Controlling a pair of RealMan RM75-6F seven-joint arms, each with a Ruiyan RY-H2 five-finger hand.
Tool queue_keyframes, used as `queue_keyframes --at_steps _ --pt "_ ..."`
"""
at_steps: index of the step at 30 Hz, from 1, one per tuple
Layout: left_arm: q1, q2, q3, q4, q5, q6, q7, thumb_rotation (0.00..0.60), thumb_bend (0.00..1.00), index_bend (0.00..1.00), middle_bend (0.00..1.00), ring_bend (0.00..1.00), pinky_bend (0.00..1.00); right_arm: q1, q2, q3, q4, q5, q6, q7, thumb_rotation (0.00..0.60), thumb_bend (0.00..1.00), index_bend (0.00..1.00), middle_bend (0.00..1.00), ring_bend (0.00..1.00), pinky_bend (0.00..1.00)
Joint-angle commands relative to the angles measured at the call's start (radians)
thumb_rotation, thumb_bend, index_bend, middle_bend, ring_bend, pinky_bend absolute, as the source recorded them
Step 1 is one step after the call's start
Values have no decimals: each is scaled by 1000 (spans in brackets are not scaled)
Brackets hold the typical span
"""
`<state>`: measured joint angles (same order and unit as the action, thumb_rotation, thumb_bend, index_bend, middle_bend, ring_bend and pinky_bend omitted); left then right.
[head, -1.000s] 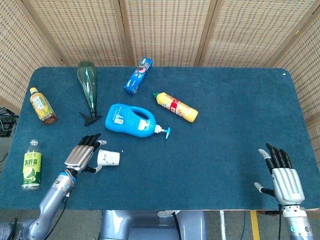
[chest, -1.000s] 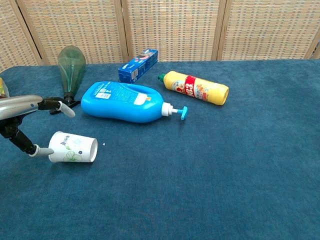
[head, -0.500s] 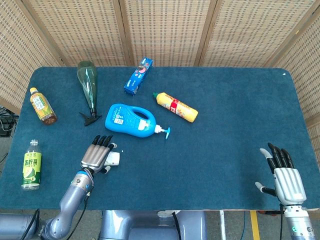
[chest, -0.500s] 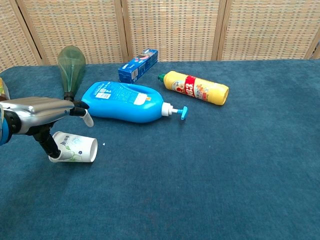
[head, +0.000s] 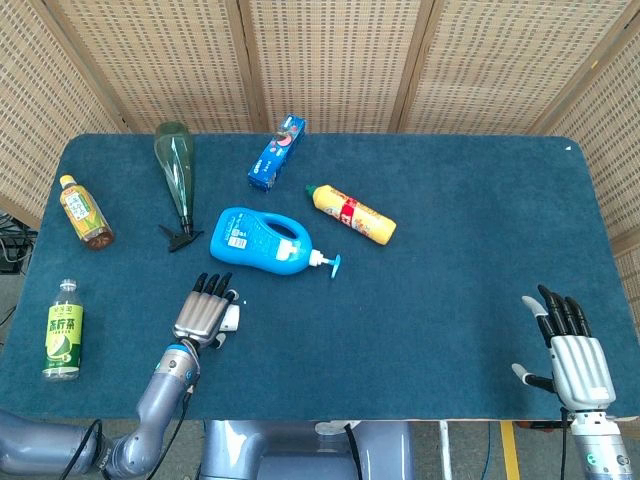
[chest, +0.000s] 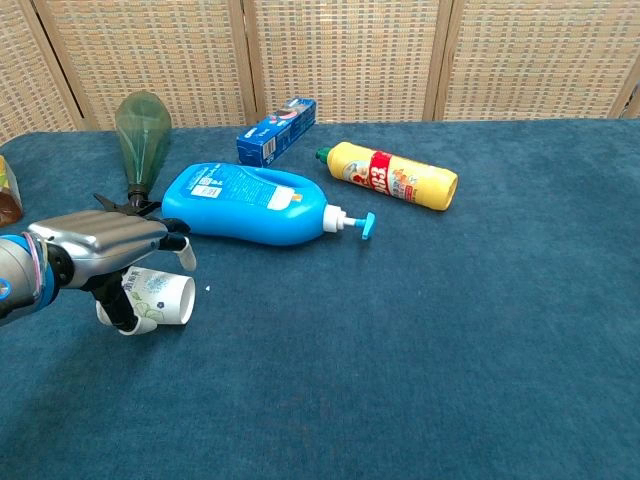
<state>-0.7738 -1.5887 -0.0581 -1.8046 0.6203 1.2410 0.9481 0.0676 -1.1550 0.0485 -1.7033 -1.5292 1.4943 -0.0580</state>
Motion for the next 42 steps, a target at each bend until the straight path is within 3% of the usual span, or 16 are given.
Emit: queue_keyframes --at_steps 1,11,21,28,30,33,38,42 --pt "-3 -15 4 13 3 -2 -1 584 293 246 0 0 0 1 -2 -1 1 -1 -2 -3 600 80 0 0 0 0" --pt "4 -55 19 51 43 10 -12 600 363 369 0 0 0 -1 -2 -3 0 -9 3 -3 600 79 0 0 0 0" --pt "81 -21 18 54 246 11 -264 600 362 386 0 0 0 -1 -6 -5 3 -14 4 -4 600 79 0 0 0 0" --pt "160 15 0 83 430 -49 -667 600 341 400 0 0 0 1 -11 -6 5 -11 -2 -16 600 78 0 0 0 0" --pt "188 22 -9 118 504 -84 -879 600 338 409 0 0 0 0 -12 -5 6 -9 -2 -19 600 78 0 0 0 0" --pt "205 21 -4 189 604 -115 -1082 600 337 415 0 0 0 1 -14 -4 7 -7 -3 -20 600 79 0 0 0 0" --pt "223 1 12 304 706 -124 -1265 600 336 421 0 0 0 2 -17 -4 10 -2 -7 -24 600 79 0 0 0 0" --pt "239 -17 31 370 752 -123 -1336 600 336 421 0 0 0 3 -20 -5 12 -2 -10 -28 600 78 0 0 0 0"
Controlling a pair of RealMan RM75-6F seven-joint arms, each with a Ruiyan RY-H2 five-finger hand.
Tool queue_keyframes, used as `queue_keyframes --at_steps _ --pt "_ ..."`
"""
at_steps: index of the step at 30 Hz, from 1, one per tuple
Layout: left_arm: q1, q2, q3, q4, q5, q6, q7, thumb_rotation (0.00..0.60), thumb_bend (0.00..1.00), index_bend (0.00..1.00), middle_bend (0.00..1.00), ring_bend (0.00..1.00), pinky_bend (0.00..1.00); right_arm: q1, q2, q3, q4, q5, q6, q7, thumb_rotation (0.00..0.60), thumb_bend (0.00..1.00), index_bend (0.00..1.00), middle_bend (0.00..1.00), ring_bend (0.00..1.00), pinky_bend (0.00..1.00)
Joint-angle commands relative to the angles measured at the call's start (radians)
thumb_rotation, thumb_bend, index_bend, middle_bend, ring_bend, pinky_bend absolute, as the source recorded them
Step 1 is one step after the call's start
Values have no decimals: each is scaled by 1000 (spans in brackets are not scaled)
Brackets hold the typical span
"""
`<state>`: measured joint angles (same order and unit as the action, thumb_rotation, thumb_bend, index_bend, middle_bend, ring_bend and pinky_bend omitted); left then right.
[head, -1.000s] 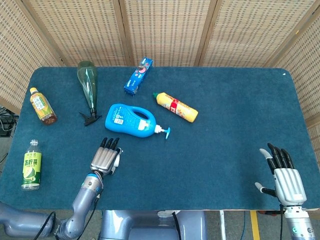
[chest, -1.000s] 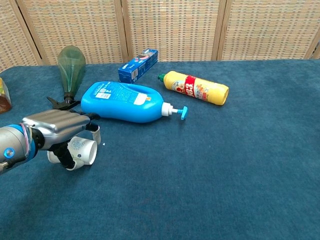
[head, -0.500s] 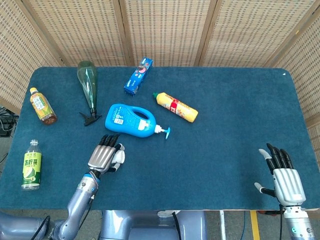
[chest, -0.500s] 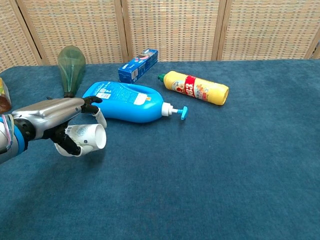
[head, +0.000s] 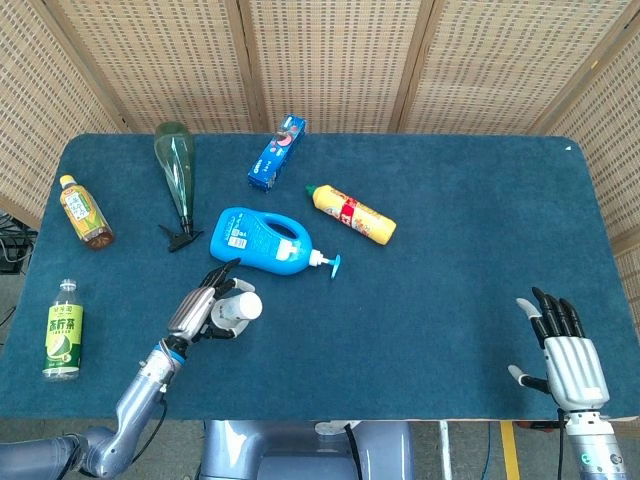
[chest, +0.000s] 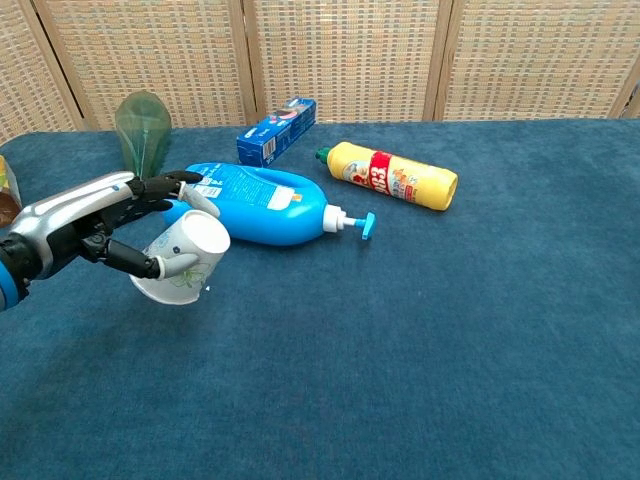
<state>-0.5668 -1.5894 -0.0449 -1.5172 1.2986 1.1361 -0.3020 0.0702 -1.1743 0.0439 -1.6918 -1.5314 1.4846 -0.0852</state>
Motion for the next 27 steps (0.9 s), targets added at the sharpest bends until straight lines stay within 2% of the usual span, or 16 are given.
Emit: queue_keyframes --at_steps 1,6,17,27 --pt "36 -20 22 93 81 -17 -98 600 336 420 0 0 0 0 -1 -1 -1 0 -1 -1 600 78 0 0 0 0" --pt "48 -43 37 148 116 -23 -162 600 335 416 0 0 0 0 -5 -2 2 -1 -1 -9 600 78 0 0 0 0" --pt "61 -63 46 205 171 -11 -218 600 334 415 0 0 0 2 -5 -2 3 -2 -4 -6 600 78 0 0 0 0" --pt "77 -38 70 230 200 -14 -237 600 331 403 0 0 0 2 -5 -3 4 -6 -3 -5 600 77 0 0 0 0"
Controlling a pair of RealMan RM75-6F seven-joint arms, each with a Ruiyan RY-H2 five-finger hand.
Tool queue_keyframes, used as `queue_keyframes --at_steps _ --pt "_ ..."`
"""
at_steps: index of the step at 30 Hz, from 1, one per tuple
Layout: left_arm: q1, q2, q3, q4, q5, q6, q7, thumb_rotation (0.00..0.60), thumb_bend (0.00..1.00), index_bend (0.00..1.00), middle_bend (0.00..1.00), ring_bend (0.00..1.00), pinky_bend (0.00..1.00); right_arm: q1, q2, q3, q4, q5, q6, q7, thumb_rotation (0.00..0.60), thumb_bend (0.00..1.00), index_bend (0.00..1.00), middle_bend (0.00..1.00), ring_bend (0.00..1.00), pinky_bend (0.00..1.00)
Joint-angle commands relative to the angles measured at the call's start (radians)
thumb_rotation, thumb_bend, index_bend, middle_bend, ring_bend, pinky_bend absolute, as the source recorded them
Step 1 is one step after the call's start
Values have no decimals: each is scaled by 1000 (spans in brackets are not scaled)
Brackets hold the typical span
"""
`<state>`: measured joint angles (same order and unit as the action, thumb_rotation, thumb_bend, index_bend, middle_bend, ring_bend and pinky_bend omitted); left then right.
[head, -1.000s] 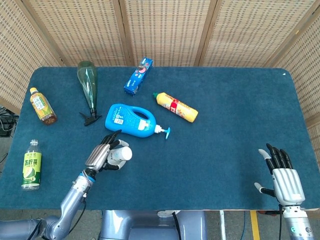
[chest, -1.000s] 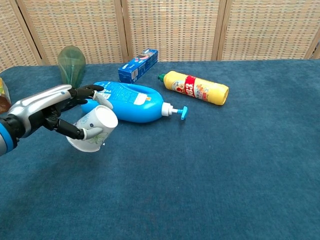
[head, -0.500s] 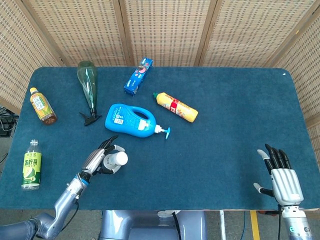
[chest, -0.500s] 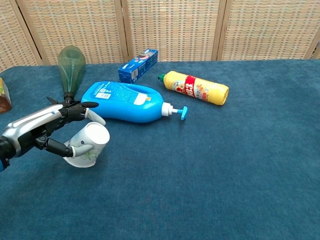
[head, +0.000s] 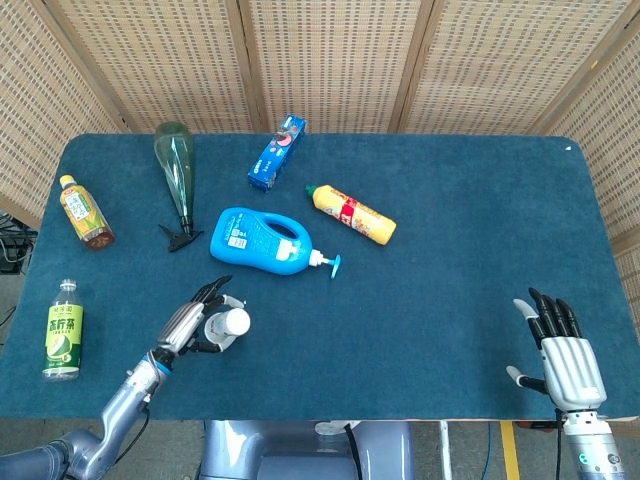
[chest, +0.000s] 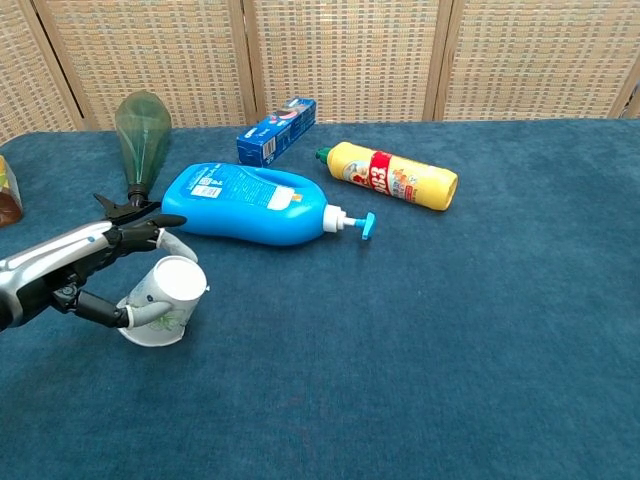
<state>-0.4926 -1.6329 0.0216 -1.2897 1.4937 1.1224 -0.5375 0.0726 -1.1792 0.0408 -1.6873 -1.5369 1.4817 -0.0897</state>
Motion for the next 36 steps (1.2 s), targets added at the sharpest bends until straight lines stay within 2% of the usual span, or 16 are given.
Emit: queue_keyframes --at_steps 1,9,16,20,23,29,30,32,36 --pt "4 9 6 5 8 1 1 600 329 399 0 0 0 0 -1 0 0 -1 1 0 600 77 0 0 0 0" --pt "24 52 23 1 30 18 -2 600 302 266 0 0 0 2 -3 -1 1 -4 -1 -4 600 78 0 0 0 0" --pt "53 83 24 -20 57 83 -3 600 301 172 0 0 0 3 -4 -1 0 -3 -2 -8 600 77 0 0 0 0" --pt "81 102 15 -38 72 156 35 595 300 132 0 0 0 4 -5 0 3 -5 -2 -12 600 78 0 0 0 0" --pt "114 128 7 -65 76 223 176 595 303 93 0 0 0 6 -7 0 9 -5 -4 -24 600 78 0 0 0 0" --pt "207 210 3 -185 65 364 640 596 309 20 0 0 0 7 -18 -1 29 -14 2 -78 600 78 0 0 0 0" --pt "231 233 10 -217 53 382 752 596 309 15 0 0 0 8 -20 -2 31 -16 3 -89 600 78 0 0 0 0" --pt "258 259 16 -274 35 400 854 598 309 4 0 0 0 8 -21 -3 32 -18 2 -100 600 79 0 0 0 0" --pt "317 317 29 -367 -12 439 968 598 305 0 0 0 0 9 -25 -4 33 -20 3 -126 600 82 0 0 0 0"
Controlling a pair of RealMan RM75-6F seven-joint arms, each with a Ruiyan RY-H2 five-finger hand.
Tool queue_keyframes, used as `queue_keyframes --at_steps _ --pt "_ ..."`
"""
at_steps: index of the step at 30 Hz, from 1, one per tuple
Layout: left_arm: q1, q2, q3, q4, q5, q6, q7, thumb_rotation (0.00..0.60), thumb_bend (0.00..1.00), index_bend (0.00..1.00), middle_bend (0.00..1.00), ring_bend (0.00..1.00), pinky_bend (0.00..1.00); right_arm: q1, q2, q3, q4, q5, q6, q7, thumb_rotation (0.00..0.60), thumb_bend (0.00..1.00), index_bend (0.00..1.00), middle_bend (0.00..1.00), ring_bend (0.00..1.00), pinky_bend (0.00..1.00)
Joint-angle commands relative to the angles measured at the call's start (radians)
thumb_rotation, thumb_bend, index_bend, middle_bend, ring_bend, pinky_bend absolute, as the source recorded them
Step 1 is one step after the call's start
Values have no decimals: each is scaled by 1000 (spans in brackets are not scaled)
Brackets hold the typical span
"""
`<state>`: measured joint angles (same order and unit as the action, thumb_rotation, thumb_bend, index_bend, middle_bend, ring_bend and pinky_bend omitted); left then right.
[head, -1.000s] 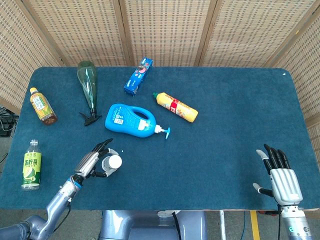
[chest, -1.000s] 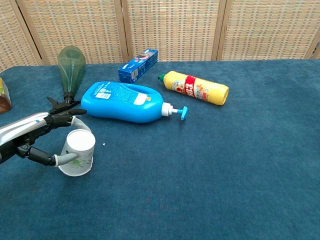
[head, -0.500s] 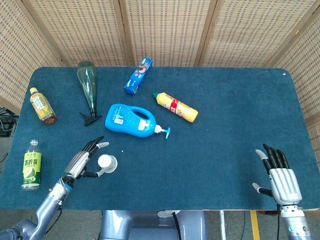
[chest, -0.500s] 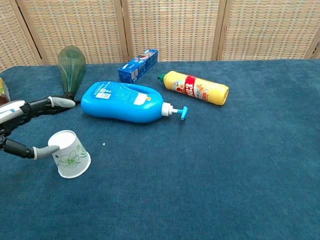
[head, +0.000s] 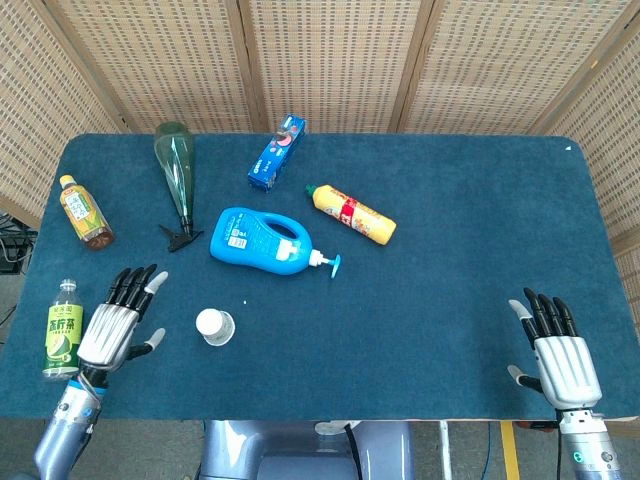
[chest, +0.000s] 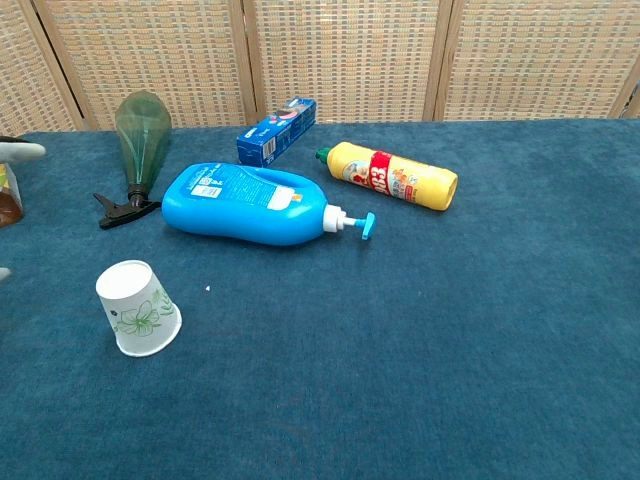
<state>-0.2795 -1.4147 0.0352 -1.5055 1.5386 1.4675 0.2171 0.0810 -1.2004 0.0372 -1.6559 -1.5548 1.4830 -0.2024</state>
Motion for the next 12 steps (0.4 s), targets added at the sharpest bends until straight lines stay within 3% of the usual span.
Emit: queue_keyframes --at_steps 1,8,12 --pt "112 111 18 -164 -60 99 231 597 291 0 0 0 0 1 -5 0 2 -3 3 -16 600 81 0 0 0 0" --pt "163 159 29 -206 -36 151 265 591 50 0 0 0 0 -1 -10 -1 8 -17 16 -35 600 55 0 0 0 0" --pt "175 171 32 -218 -18 156 274 590 24 0 0 0 0 -4 -15 -6 7 -25 20 -33 600 49 0 0 0 0"
